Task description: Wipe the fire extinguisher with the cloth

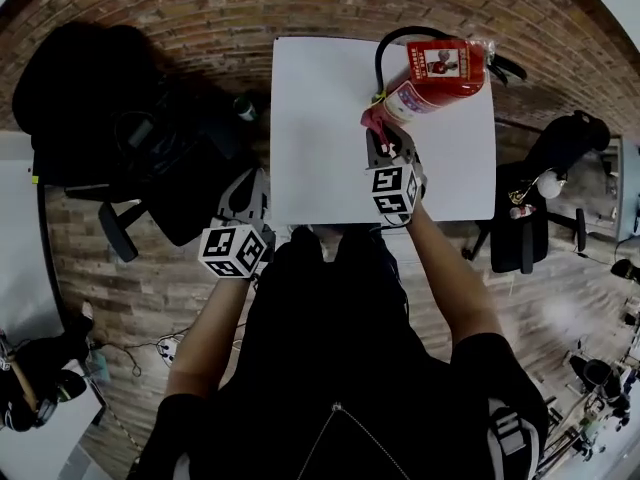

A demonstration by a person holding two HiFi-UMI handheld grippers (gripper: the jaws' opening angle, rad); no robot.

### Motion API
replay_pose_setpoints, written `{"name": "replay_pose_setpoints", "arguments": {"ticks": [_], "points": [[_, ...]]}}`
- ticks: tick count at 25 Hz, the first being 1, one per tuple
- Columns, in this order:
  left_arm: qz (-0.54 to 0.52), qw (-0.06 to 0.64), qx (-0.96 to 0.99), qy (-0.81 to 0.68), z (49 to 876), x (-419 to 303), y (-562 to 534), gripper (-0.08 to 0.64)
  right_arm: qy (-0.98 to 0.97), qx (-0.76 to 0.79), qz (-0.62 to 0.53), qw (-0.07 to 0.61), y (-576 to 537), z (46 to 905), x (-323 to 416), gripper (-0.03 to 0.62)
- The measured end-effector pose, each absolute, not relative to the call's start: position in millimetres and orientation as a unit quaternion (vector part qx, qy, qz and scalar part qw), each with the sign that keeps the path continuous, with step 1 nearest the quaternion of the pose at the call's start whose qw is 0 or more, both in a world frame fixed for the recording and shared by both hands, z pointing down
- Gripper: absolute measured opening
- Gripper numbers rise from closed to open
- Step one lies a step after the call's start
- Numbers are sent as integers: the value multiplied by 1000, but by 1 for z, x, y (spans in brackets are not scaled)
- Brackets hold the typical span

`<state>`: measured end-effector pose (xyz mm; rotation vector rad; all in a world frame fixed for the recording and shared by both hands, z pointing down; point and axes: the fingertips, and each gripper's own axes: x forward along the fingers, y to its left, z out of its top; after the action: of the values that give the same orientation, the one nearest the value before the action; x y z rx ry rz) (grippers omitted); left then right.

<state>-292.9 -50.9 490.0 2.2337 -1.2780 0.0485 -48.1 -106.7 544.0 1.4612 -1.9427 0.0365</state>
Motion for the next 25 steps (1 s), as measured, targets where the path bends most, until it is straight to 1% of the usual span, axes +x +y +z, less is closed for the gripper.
{"name": "replay_pose_setpoints", "arguments": {"ticks": [6,12,18,25], "points": [[-11,236,871,-431,432,-245,-71,26,-768,593,58,236,-86,452,-37,101],[-35,196,904,-378,379,-197,-71,26,-770,613,85,155,-58,384,-10,100],[-47,164,928,-331,339,-142,-61,26,-767,630,83,93,-31,336,29,100],[-58,135,941,-304,293,-78,-52,26,-776,624,80,46,-16,290,80,100]]}}
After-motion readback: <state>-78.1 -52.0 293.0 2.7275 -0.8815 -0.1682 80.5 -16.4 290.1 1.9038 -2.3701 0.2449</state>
